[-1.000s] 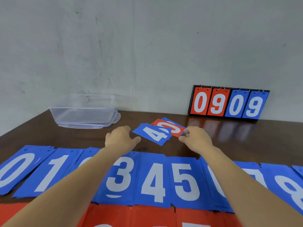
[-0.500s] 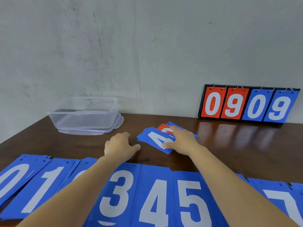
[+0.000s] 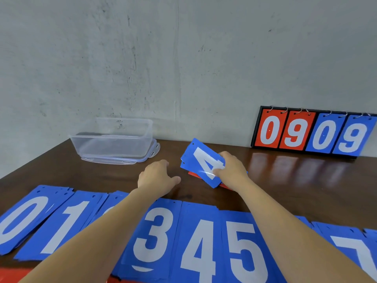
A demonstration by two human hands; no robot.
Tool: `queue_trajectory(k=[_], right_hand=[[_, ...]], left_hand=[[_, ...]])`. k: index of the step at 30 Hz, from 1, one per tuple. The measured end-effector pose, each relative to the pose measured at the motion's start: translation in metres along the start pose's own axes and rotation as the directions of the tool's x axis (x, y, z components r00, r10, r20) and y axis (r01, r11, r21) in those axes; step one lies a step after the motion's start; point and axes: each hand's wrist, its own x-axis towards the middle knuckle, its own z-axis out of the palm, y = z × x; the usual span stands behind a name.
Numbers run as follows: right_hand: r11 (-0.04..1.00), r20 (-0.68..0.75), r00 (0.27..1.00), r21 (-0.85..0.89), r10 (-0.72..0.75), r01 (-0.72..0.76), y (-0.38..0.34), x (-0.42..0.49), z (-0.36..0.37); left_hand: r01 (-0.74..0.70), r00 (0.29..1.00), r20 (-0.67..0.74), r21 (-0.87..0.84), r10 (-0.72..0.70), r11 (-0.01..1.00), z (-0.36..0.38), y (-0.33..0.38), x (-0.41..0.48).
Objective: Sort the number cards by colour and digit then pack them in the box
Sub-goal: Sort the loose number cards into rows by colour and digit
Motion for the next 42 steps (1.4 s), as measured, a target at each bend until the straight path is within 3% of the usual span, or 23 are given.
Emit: queue_trajectory(k=[7,10,14,19,22,24,27,31,35,42], right_hand=[[0.992,-0.091,0.991,-0.069,0.098,-0.104,0.009,-0.003,-0.008],[0.969,-0.127,0.972,0.178,0.195,-0.172,0.013,-0.007,-0.017],[0.785,-0.111,0.939,0.585,0.326,-0.204,0.008,-0.017,-0.036],[0.626,-0.057,0.921,0.749,0.385,-0.216,0.005,-0.03,-0.048],[0.577,-0.025,0.92,0.785,0.392,-0.224,0.006,-0.039,-0.053],[0.573,-0.01,0.93,0.79,0.368,-0.218,0.006,-0.044,-0.055],[0.596,0.008,0.946,0.775,0.325,-0.211,0.004,-0.053,-0.058],[0.622,-0.106,0.933,0.77,0.344,-0.142,0.012,-0.062,-0.071],[0.673,-0.195,0.924,0.735,0.328,-0.084,0.018,-0.071,-0.082],[0.713,-0.204,0.924,0.695,0.322,-0.095,0.016,-0.077,-0.084]], left_hand=[[-0.008,0.999,0.031,-0.049,0.01,0.999,0.001,0.002,-0.001],[-0.028,0.999,0.02,-0.07,0.03,0.997,-0.001,0.007,-0.001],[-0.067,0.997,0.02,-0.234,0.074,0.97,-0.003,0.022,0.001],[-0.053,0.991,0.073,-0.538,0.109,0.841,-0.004,0.055,-0.003],[0.061,0.967,0.221,-0.684,0.127,0.727,-0.003,0.071,-0.006],[0.159,0.929,0.326,-0.78,0.176,0.606,0.0,0.079,-0.007],[0.141,0.936,0.289,-0.833,0.203,0.535,-0.001,0.087,-0.011],[0.061,0.977,0.161,-0.838,0.138,0.542,-0.009,0.083,-0.014],[0.042,0.986,0.129,-0.813,0.108,0.581,-0.016,0.071,-0.014],[0.017,0.989,0.103,-0.789,0.105,0.614,-0.021,0.065,-0.017]])
